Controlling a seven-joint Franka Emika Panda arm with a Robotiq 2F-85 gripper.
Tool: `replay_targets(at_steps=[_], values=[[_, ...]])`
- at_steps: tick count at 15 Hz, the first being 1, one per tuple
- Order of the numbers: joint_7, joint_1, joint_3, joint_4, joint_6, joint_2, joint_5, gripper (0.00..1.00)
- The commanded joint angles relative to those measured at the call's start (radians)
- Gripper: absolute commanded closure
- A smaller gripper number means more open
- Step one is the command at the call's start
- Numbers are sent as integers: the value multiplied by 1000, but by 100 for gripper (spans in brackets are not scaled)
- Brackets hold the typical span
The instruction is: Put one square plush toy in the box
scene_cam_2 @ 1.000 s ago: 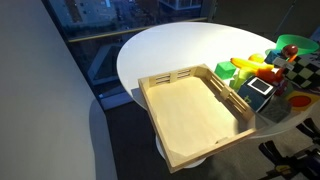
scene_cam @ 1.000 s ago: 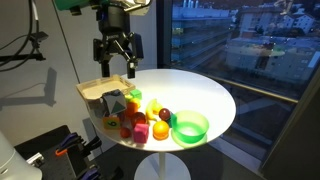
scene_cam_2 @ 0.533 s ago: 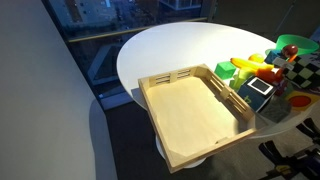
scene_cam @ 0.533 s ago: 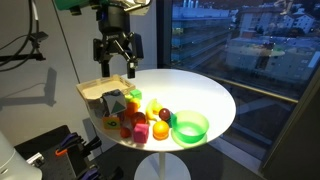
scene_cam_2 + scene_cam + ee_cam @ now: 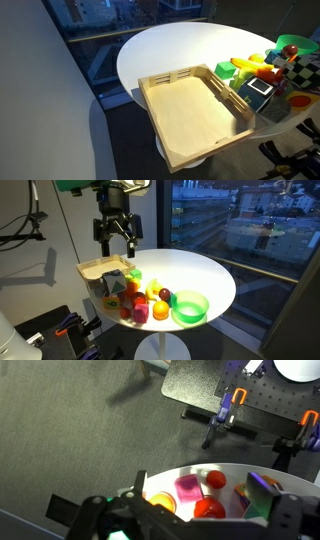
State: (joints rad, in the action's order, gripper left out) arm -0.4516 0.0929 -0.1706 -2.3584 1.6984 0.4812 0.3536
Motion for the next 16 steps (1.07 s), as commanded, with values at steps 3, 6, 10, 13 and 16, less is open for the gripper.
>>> replay_targets(at_steps=[3,6,10,13,16], values=[[-11,-50,-2,-5,30,31,-70,0],[5,-78,9,-21,58,50,-119,0],[68,-95,38,-64,120,76,-162,0],[146,-97,71,-117,159,90,-177,0],[220,-104,100,-174,204,102,-203,0]])
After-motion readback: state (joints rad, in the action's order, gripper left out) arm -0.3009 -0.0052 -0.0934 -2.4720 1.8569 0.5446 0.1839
